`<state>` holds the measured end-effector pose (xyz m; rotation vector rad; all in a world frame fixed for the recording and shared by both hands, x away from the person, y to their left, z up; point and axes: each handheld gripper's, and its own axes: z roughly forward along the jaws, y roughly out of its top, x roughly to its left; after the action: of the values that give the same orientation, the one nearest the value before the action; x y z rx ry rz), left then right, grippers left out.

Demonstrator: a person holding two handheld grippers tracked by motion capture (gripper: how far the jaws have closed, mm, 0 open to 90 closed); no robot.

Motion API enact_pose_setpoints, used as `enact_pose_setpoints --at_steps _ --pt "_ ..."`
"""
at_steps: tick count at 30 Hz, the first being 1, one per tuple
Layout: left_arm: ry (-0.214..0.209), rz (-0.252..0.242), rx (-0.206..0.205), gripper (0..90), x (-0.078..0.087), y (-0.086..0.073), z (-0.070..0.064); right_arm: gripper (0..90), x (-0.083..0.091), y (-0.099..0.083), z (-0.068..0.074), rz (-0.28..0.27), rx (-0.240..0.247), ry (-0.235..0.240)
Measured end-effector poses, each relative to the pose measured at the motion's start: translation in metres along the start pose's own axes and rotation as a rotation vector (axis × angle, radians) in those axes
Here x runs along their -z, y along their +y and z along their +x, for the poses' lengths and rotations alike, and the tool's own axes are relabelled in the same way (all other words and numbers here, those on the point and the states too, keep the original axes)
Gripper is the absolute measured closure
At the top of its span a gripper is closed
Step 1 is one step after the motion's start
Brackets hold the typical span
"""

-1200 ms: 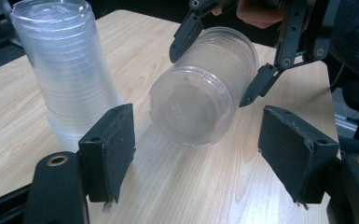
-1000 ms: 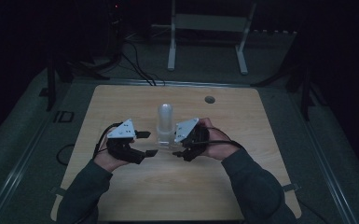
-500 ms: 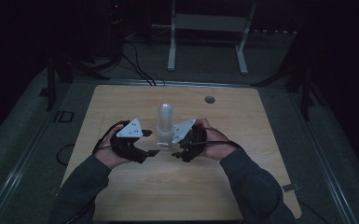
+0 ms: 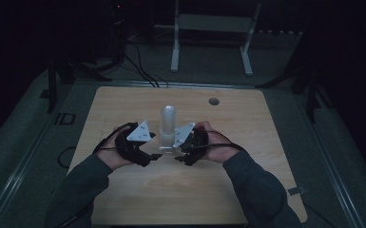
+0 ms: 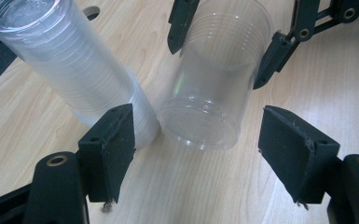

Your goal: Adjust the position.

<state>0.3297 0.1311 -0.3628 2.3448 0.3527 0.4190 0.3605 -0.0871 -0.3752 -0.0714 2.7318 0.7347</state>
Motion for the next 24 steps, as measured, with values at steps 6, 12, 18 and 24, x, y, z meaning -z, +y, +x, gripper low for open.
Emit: enact_pose_setpoints --at_steps 6,12,18,24 --pt "0.002 0.04 -0.029 27.2 -0.006 0.002 -0.003 29.6 -0.002 0.002 0.0 0.011 0.006 -0.004" --pt "0.015 0.073 -0.053 27.2 -0.01 0.005 -0.005 29.6 -0.005 0.003 0.001 0.03 0.016 -0.01" --pt "0.028 0.107 -0.073 27.2 -0.014 0.007 -0.007 29.7 -0.006 0.004 0.001 0.045 0.025 -0.025" --pt "0.035 0.125 -0.087 27.1 -0.017 0.007 -0.008 29.7 -0.009 0.006 0.002 0.061 0.035 -0.035"
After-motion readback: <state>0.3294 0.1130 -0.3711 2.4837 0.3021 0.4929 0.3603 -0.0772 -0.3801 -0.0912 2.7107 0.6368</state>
